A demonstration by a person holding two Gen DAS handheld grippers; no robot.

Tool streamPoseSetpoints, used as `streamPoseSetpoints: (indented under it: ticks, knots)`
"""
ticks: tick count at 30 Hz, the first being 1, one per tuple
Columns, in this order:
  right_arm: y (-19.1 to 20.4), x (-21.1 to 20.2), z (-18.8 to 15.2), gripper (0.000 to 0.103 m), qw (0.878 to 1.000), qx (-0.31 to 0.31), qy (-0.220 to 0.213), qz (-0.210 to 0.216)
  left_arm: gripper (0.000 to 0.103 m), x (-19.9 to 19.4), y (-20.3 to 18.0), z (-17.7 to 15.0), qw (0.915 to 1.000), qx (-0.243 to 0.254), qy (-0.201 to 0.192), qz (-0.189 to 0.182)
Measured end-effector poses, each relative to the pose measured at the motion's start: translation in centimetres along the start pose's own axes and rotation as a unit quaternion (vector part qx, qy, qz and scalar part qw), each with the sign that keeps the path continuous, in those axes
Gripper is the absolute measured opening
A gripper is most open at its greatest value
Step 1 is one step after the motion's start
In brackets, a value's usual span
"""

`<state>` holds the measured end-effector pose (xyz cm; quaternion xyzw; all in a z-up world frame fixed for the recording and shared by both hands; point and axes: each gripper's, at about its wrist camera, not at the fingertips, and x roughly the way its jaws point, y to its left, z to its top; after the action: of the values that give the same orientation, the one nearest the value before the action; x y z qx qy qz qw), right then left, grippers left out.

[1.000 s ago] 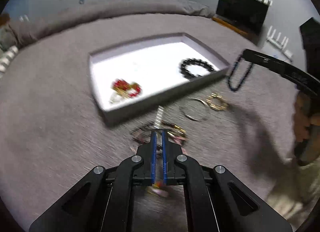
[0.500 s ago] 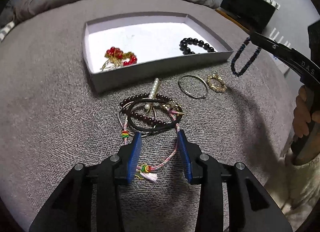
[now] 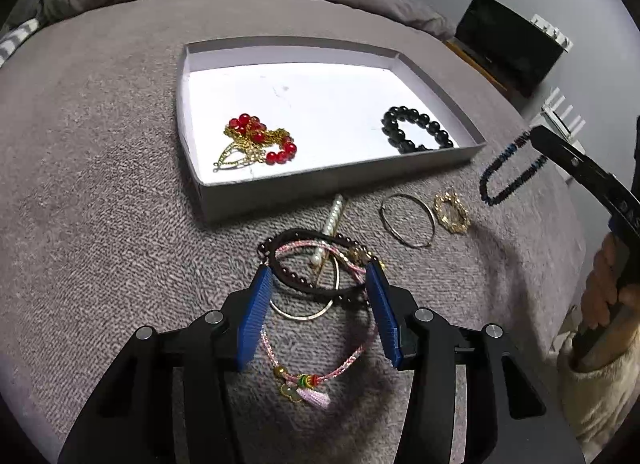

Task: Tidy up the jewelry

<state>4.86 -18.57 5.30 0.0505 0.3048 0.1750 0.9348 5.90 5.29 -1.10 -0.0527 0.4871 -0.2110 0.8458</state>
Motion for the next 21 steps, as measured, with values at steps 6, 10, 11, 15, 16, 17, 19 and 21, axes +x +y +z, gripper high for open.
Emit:
streamPoseSetpoints:
  ticks: [6,10,11,15,16,17,19,21]
  knots:
    - [0.1,0.0,0.0,0.007,1.000,-0.001,-0.001,0.001,0.015,0.8,-0.3,0.0,0.9999,0.010,0.003,0.011]
    - [0.1,-0.1,0.0,0.007,1.000,-0.001,-0.002,0.001,0.003,0.4,-0.5,-0.2,0.9994,0.021,-0.012,0.023]
    - [0.1,-0.1,0.0,0.007,1.000,-0.001,-0.002,0.001,0.003,0.1,-0.7,-0.2,0.9992,0.025,-0.020,0.025]
    - [0.1,-0.2,0.0,0.007,1.000,0.000,-0.002,0.001,0.003,-1.5,-1.5,-0.1,0.9977,0.042,-0.045,0.027]
    - [0.1,-0.2,0.0,0.007,1.000,-0.001,-0.003,0.001,0.003,-1.9,-1.7,0.0,0.9972,0.047,-0.050,0.028]
    - [0.1,-0.2,0.0,0.007,1.000,-0.001,-0.003,0.001,0.003,-2.1,-1.8,0.1,0.9970,0.050,-0.053,0.027]
    - [0.1,-0.2,0.1,0.007,1.000,0.000,-0.003,0.001,0.003,-2.3,-2.0,0.5,0.9966,0.053,-0.058,0.023]
    - [0.1,-0.2,0.1,0.007,1.000,0.000,-0.005,0.001,0.003,-2.6,-2.3,0.8,0.9959,0.059,-0.063,0.027]
